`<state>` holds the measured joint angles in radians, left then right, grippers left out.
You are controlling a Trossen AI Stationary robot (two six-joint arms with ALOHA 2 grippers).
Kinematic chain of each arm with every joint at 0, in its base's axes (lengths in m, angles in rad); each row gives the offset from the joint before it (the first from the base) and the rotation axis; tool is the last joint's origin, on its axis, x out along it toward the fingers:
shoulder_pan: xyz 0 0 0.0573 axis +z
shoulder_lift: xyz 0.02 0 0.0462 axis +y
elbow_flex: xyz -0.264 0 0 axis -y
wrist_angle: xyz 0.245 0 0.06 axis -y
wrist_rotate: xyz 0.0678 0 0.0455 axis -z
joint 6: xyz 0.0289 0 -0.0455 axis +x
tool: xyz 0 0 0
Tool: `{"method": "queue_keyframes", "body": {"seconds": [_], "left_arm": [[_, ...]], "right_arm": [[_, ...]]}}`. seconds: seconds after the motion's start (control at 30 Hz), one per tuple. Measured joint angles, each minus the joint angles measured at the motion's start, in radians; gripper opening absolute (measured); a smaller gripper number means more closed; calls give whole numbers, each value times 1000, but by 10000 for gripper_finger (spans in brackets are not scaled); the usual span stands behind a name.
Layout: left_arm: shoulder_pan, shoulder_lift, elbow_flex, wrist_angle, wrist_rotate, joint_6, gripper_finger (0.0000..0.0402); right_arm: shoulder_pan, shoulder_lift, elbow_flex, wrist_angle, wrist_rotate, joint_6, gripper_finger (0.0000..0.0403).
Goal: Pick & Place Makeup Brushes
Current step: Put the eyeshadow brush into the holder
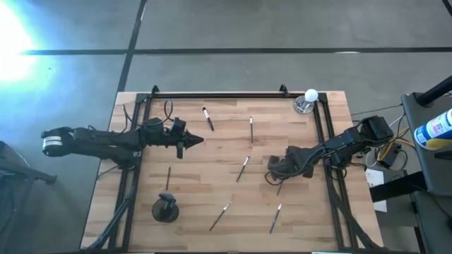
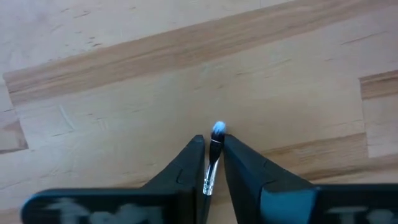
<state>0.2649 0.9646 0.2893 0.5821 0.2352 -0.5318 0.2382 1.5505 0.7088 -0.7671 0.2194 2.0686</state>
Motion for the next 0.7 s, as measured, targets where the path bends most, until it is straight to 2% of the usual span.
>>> {"method": "queue_keyframes", "body": {"seconds": [0.43, 0.57, 0.7], "left_arm": [[0, 0, 0, 1, -27, -30, 0], [0, 0, 0, 1, -34, -86, 0], [2, 0, 0, 2, -34, -151, 0]], "right_arm": [[0, -17, -16, 38, 24, -98, 38], [-1, -49, -19, 65, 101, -118, 34], [-2, -104, -19, 82, 184, -157, 12]]}}
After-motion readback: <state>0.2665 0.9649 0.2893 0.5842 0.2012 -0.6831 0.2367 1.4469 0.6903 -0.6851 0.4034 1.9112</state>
